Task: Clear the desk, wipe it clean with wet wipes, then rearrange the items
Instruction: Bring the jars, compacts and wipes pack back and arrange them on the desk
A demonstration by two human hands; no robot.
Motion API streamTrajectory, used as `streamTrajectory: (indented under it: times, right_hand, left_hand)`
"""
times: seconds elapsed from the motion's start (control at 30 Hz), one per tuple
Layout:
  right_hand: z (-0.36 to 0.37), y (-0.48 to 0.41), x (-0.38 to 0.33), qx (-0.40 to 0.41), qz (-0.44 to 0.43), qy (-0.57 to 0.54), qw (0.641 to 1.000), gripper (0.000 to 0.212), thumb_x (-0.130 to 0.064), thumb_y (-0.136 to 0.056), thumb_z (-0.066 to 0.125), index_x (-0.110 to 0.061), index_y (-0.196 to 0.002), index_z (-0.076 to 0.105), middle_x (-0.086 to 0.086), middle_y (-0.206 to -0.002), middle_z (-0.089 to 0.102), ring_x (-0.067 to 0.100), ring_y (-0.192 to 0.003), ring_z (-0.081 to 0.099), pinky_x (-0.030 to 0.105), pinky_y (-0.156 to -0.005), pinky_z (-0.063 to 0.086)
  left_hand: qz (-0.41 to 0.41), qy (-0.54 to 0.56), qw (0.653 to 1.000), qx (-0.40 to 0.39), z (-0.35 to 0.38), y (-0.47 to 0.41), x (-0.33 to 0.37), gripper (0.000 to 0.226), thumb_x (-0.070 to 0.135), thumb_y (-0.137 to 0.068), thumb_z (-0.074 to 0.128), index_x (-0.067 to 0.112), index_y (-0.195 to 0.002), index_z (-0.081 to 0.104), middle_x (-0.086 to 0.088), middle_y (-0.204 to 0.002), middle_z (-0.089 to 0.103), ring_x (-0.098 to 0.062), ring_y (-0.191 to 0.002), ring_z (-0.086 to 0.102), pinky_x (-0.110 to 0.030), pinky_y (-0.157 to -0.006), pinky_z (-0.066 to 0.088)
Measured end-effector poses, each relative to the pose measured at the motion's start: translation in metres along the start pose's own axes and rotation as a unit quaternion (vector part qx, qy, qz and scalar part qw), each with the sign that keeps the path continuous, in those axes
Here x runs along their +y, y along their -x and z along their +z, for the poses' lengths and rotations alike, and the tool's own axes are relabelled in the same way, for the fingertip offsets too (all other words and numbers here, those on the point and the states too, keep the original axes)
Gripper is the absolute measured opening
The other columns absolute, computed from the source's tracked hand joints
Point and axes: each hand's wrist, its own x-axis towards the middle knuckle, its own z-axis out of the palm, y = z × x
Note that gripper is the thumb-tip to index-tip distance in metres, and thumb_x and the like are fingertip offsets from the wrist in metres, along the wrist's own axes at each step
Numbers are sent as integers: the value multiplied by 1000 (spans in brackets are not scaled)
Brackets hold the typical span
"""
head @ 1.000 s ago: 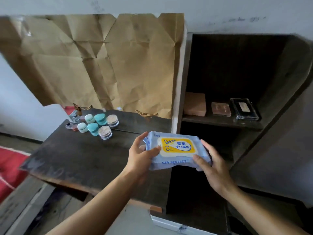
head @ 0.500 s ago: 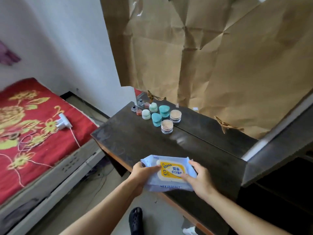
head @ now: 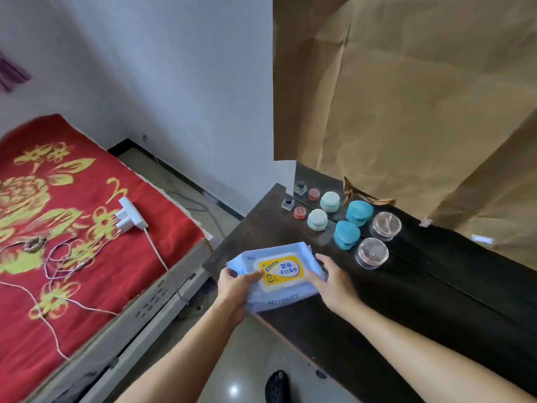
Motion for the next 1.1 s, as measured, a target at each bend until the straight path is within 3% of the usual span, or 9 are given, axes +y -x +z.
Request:
streamTrajectory:
  times: [0.13, 0.23, 0.4, 0.53, 0.63, 0.8, 0.87, 0.97, 1.1]
  right_hand:
    - [12, -32, 16, -17, 34, 197, 980, 59, -54, -92, 42, -26, -143, 29, 3, -145, 40, 25, -129, 41, 39, -100, 40]
    - [24, -37, 41, -66, 31, 325, 943, 67, -56, -93, 37, -27, -148, 14, 5, -158, 13, 26, -144, 12, 42, -108, 32]
    - [48, -29, 69, -52, 12, 448, 893, 75, -61, -92, 21, -21, -149, -9, 13, -158, -14, 31, -145, -13, 44, -113, 18]
    - [53, -27, 75, -40, 5, 473, 880, 79, -62, -80, -10, -18, -145, -18, 15, -156, -18, 34, -144, -15, 48, -115, 12]
    - [53, -25, 75, -22, -2, 461, 887, 80, -63, -82, -12, -17, -147, -7, 17, -156, -7, 36, -145, -5, 51, -115, 17]
    - [50, -27, 78, -58, -1, 459, 886, 74, -62, -91, 8, -19, -146, -18, 14, -155, -22, 34, -143, -18, 49, -117, 6]
    - [41, -27, 73, -77, -8, 433, 898, 74, -58, -94, 25, -22, -149, -7, 12, -157, -16, 31, -145, -14, 47, -117, 10]
    - [17, -10, 70, -71, -21, 360, 930, 60, -44, -95, 41, -21, -147, 20, 7, -157, 13, 26, -144, 13, 41, -111, 28]
    - [-26, 44, 95, -11, -7, 274, 962, 38, -35, -94, 44, -21, -129, 46, -1, -133, 48, 19, -123, 45, 36, -96, 43]
  left_hand:
    - [2, 59, 997, 46, 6, -52, 25, 51, 0, -71, 79, 3, -110, 48, -15, -95, 67, -21, -61, 69, -28, -42, 51]
    - [-15, 93, 992, 84, 11, -84, 32, 50, 2, -70, 79, 4, -109, 48, -11, -91, 66, -17, -55, 68, -25, -38, 49]
    - [-58, 148, 983, 89, 25, -121, 24, 58, -1, -69, 80, 4, -119, 50, -18, -108, 67, -28, -79, 69, -39, -57, 58]
    - [-27, -63, 986, 155, 31, -125, 7, 61, 27, -69, 83, 12, -109, 40, -9, -107, 55, -25, -96, 56, -35, -79, 48]
    - [24, -221, 958, 180, 26, -121, 3, 68, 35, -69, 80, 14, -119, 39, -10, -114, 52, -29, -109, 52, -37, -87, 43]
    - [244, -450, 837, 192, 25, -93, -1, 46, 17, -76, 66, 15, -119, 50, -9, -117, 46, -28, -110, 45, -44, -78, 47]
    - [321, -505, 790, 134, 35, -74, -6, 34, 17, -79, 63, 16, -112, 55, -4, -113, 49, -24, -107, 48, -39, -73, 46]
    - [338, -538, 769, 61, 61, -44, -11, 21, 20, -84, 58, 19, -104, 58, 1, -108, 53, -20, -104, 51, -31, -68, 37]
    - [404, -564, 719, -15, 101, 7, -26, 12, 20, -86, 53, 17, -97, 57, 1, -98, 58, -22, -96, 54, -34, -68, 42]
